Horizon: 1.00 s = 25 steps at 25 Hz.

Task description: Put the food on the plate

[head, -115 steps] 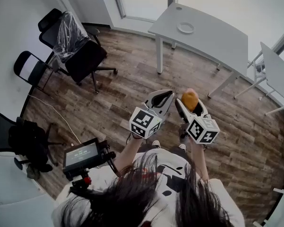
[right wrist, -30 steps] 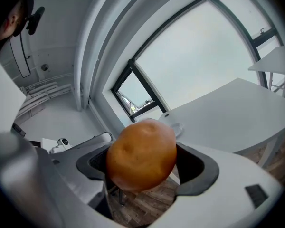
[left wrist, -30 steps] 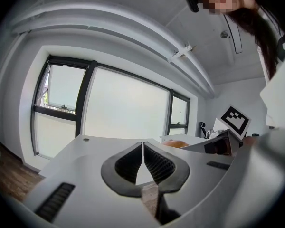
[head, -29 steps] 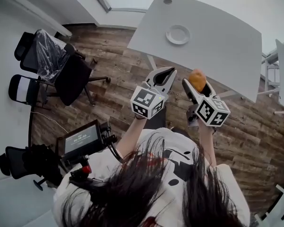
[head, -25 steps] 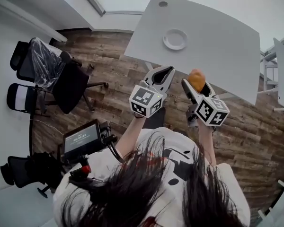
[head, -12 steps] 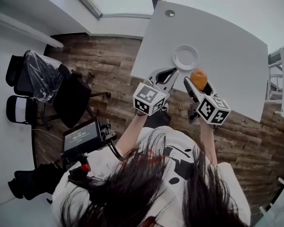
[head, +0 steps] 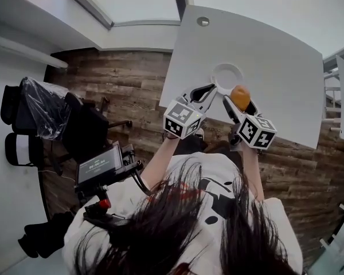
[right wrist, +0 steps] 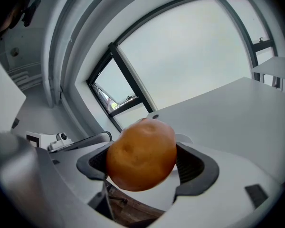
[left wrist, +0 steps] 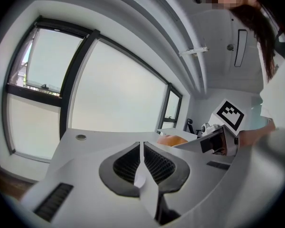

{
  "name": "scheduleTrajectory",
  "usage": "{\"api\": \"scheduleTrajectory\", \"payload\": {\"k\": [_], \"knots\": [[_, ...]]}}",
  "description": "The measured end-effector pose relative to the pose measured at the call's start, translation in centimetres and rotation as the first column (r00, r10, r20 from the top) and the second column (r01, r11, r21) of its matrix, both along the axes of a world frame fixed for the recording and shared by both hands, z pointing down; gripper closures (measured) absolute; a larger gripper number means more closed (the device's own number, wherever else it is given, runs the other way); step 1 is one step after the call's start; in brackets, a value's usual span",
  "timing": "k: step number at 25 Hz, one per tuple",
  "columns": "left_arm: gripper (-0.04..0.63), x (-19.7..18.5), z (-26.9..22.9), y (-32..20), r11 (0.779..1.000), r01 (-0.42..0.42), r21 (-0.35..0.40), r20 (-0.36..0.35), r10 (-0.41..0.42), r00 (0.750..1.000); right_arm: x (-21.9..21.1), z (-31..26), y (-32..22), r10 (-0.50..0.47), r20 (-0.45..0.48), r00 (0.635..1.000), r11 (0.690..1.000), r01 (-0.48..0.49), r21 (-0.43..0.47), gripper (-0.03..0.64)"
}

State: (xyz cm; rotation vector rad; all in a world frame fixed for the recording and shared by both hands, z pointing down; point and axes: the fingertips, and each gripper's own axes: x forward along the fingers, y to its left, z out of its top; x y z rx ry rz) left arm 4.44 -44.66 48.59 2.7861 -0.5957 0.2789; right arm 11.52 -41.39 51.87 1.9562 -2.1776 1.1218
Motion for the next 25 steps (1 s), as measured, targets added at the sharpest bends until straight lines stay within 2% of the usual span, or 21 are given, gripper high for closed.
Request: {"api": "scheduleTrajectory", "payload": {"k": [5, 10, 13, 16, 19, 25], "knots": [[0.580, 0.9, 1.3, -0.6, 0.999, -0.017, -0.034, 0.006, 0.017, 1.000, 0.8, 1.3, -1.6, -0.031, -0.053, 0.998, 0.999, 0.030, -0.020, 0.213], [0.580, 2.6, 2.3, -1.2, 0.999, -0.012, -0.042, 0.028, 0.013, 1.000, 2.9, 3.5, -4.4, -0.108, -0.108, 0.988, 0.994, 0.103, -0.045, 0.213], [0.580, 2.6, 2.8, -2.4, 0.999, 0.022, -0.042, 0.041, -0.020, 0.999, 3.4, 5.0, -6.1, -0.175, -0.155, 0.972, 0.984, 0.166, -0.070, 0.212], [0.580, 1.8, 3.0, -4.1, 0.996, 0.076, -0.053, 0.044, -0.074, 0.996, 2.7, 7.0, -7.6, -0.278, -0.206, 0.938, 0.959, 0.259, -0.115, 0.213], [0.580, 1.6, 2.9, -5.6, 0.991, 0.124, -0.058, 0.041, -0.121, 0.992, 2.3, 9.0, -8.6, -0.390, -0.246, 0.887, 0.919, 0.358, -0.165, 0.213], [0.580, 1.2, 2.5, -7.5, 0.981, 0.186, -0.060, 0.043, -0.184, 0.982, 2.1, 11.9, -9.8, -0.499, -0.279, 0.820, 0.863, 0.440, -0.249, 0.213]]}}
